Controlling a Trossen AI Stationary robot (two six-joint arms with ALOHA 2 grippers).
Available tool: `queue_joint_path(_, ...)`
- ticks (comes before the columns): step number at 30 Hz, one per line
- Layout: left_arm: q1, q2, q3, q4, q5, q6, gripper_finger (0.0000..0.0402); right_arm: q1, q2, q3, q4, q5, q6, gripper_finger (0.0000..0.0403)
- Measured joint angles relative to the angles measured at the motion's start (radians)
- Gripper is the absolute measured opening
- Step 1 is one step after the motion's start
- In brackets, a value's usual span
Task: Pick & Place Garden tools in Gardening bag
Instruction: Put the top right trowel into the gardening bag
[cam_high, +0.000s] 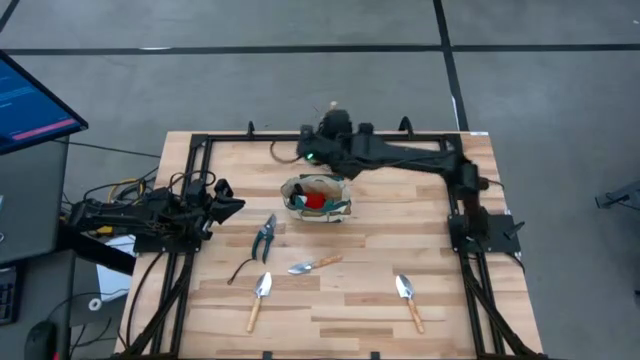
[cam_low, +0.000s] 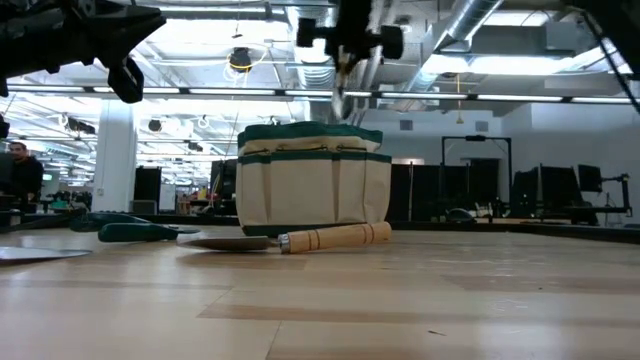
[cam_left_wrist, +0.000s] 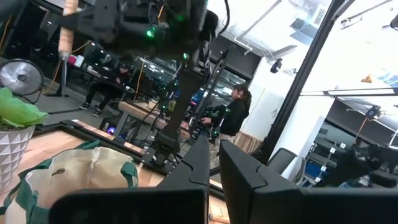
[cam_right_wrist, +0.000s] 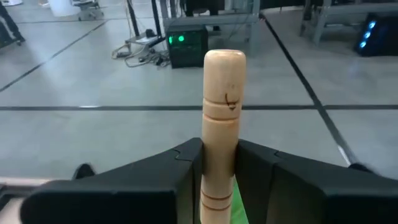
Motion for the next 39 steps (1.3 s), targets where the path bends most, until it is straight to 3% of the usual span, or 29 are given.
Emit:
queue_joint_path(10, 0.000, 0.000, 0.000, 0.005, 0.000, 0.000, 0.0007, 0.062, 0.086, 0.041, -0.104, 0.087, 0.206, 0.0059)
queue_joint_path(13, 0.000, 0.000, 0.000, 0.005, 0.000, 0.000, 0.0007, 0.074, 0.103, 0.044, -0.114, 0.144, 0.206, 0.0059)
queue_joint_path(20, 0.000, 0.000, 0.000, 0.005, 0.000, 0.000, 0.0008, 0.077, 0.098, 0.043, -0.100, 0.151, 0.075, 0.0059)
queue_joint_path(32, 0.000, 0.000, 0.000, 0.005, 0.000, 0.000, 0.0008, 0.085, 0.148, 0.041, -0.147, 0.152, 0.286, 0.0059)
queue_joint_path(39, 0.000, 0.000, 0.000, 0.009, 0.000, 0.000, 0.0008, 0.073, 0.168, 0.042, -0.158, 0.157, 0.250, 0.0059)
